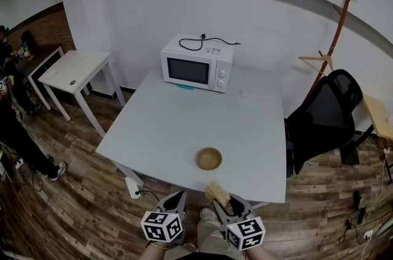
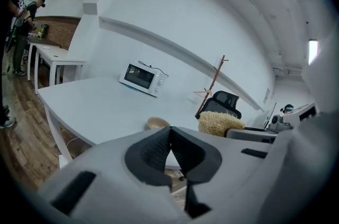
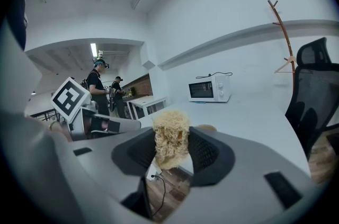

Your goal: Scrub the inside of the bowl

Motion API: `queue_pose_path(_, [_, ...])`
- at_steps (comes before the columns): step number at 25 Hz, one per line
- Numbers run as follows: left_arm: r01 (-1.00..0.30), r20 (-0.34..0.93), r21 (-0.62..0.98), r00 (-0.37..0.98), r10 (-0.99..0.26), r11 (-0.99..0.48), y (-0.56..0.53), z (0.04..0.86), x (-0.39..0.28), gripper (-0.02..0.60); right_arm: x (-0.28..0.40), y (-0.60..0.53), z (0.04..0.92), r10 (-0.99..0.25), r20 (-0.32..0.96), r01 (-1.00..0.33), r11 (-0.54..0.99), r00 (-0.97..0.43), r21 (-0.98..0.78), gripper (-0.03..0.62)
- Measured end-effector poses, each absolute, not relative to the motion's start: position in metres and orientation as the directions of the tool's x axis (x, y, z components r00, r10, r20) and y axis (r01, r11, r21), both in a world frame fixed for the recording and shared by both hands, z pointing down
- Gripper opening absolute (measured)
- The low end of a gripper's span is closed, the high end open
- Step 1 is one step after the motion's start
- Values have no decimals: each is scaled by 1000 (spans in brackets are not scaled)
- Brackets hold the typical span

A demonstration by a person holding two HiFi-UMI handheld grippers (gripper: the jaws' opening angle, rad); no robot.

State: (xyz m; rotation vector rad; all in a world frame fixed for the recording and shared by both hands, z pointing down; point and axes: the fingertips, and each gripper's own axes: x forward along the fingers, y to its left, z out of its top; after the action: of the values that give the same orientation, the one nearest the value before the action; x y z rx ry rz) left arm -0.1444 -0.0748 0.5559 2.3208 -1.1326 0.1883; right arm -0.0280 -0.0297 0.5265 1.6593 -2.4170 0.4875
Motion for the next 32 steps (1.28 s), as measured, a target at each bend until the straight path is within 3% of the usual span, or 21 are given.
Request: queue_pose_path(32, [-730, 325, 441, 672, -665, -522, -36, 551, -152, 18, -59, -6, 518, -865, 310, -918, 385, -394, -91, 172])
